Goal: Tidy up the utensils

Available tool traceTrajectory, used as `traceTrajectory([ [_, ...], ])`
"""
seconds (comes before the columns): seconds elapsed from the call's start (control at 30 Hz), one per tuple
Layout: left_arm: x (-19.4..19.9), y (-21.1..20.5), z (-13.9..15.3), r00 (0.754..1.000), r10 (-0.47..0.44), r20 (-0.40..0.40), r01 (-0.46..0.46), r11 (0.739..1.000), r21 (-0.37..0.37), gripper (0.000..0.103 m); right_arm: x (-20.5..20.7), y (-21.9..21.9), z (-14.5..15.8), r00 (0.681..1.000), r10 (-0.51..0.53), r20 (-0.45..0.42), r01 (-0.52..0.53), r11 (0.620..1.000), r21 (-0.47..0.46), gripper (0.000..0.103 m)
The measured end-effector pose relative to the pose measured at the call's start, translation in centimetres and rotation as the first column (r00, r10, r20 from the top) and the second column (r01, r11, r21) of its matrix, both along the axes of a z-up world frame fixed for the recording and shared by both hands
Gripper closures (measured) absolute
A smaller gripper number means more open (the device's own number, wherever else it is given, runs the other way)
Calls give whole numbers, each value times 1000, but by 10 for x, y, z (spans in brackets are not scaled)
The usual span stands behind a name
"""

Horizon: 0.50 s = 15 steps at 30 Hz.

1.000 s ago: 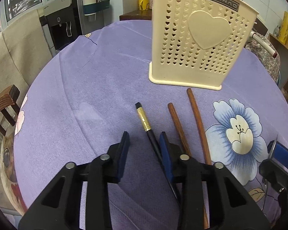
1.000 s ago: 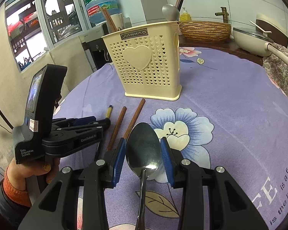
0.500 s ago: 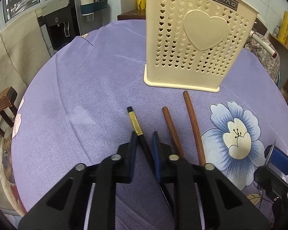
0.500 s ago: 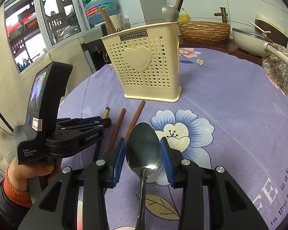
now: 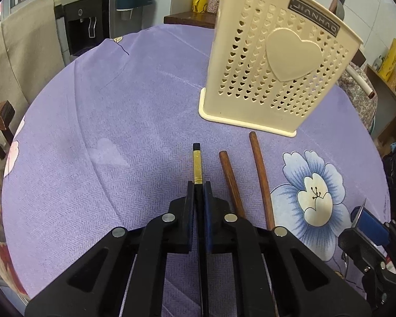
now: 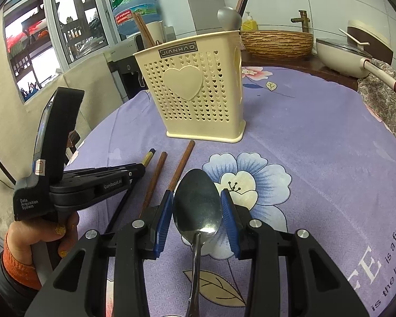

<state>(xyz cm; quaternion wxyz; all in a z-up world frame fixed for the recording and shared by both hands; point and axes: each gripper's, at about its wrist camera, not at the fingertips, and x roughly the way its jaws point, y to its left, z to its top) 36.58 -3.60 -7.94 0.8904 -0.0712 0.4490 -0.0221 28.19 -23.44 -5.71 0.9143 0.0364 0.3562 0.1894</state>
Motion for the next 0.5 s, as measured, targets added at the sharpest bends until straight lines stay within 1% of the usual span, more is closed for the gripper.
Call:
traceTrajectory([
  [0.2, -12, 14, 17, 999, -3, 39, 6, 998, -66, 96, -1, -4, 9, 1000, 7, 12, -7, 999, 35, 67],
  [0.37, -32, 23, 52, 992, -13, 123, 25, 995, -97, 96, -4, -5, 31, 998, 16, 56, -19, 998, 54, 67],
  [0.5, -49, 26, 85, 978, -24, 208, 46, 994, -101, 96, -11, -3, 50, 994, 36, 102, -40, 998, 39, 67],
])
